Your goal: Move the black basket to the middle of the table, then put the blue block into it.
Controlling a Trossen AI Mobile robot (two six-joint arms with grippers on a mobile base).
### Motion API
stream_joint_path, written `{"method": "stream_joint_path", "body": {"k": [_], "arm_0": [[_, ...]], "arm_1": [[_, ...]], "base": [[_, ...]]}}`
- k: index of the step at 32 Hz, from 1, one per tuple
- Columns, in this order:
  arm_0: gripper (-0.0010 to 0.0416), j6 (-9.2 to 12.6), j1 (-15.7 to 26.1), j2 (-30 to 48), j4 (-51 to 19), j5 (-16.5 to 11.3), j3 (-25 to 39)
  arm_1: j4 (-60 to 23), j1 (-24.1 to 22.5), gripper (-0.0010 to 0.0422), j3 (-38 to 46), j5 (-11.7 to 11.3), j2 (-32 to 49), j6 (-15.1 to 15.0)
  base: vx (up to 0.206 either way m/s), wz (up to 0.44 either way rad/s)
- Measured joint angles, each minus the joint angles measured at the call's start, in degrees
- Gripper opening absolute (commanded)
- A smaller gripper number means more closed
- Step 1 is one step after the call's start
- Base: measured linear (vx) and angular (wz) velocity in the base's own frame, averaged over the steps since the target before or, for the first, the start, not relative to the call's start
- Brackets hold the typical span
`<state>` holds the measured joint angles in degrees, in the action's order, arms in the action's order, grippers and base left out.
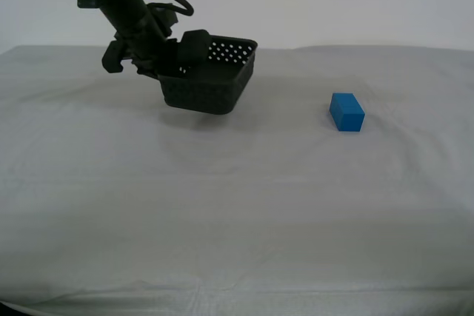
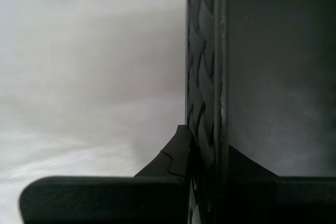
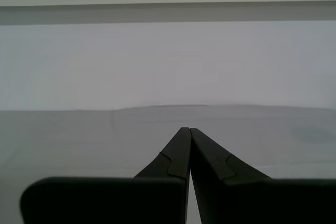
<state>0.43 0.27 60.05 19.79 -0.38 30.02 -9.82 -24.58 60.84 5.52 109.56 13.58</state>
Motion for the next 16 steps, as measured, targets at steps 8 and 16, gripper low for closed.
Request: {"method": "stream_joint_path", "body": {"k": [8,16], "arm_0": [[0.0,0.07,0.09,0.0,-0.96,0.0,0.0],[0.0,0.13,0.13,0.0,-2.84,0.0,0.0]], "arm_1": [[-0.74,-2.82,0.0,3.78,1.95,8.26,1.33],[-2.29,-3.17,0.0088,4.28,2.47,9.2,0.72]], "base": [[0.0,0.0],[0.0,0.0]]}}
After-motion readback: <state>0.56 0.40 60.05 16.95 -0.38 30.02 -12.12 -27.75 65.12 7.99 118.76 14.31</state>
